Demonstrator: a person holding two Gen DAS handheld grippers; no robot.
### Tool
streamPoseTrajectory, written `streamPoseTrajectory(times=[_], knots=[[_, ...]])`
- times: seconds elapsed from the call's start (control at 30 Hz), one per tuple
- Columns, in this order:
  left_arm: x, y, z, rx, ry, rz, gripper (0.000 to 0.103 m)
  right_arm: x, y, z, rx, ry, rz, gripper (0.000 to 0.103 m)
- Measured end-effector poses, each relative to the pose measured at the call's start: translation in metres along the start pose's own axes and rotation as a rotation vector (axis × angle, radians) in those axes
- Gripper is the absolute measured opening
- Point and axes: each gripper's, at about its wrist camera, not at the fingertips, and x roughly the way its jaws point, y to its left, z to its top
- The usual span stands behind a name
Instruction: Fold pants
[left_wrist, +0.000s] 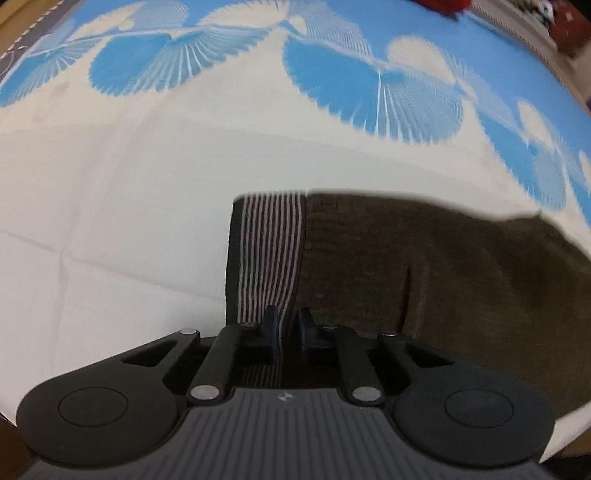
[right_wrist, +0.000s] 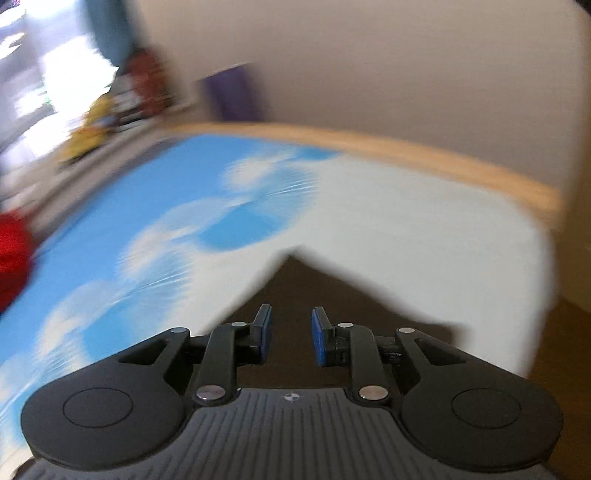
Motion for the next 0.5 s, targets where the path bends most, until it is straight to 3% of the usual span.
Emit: streamPoseTrajectory(times=[0.13,0.27,0.37,0.43,0.5], knots=[[-0.023,-0.010,0.003,-0.006,-0.096,-0.035,0.015,0.012,0.064,-0.014,-0.199,0.116,0.210,0.024],[-0.031,-0.029,0.019,0.017,-0.160,-0.114,0.020,0.024,0.142,-0.039,-0.457,0.164,0.382,0.024],[-0.026,-0.038,0.025,0.021,-0.170,-0.100,0.022,0.025,0.195,-0.064,-0.613,0.189,0.501,0.027],[-0.019,-0.038,0.033,-0.013,-0.168,-0.078,0.024,0.019,0.228,-0.084,-0.702,0.211,0.564,0.035],[-0.019,-0.029,0.033,-0.055,-0.179,-0.058,0.035,0.001,0.258,-0.104,-0.781,0.219,0.618,0.041]])
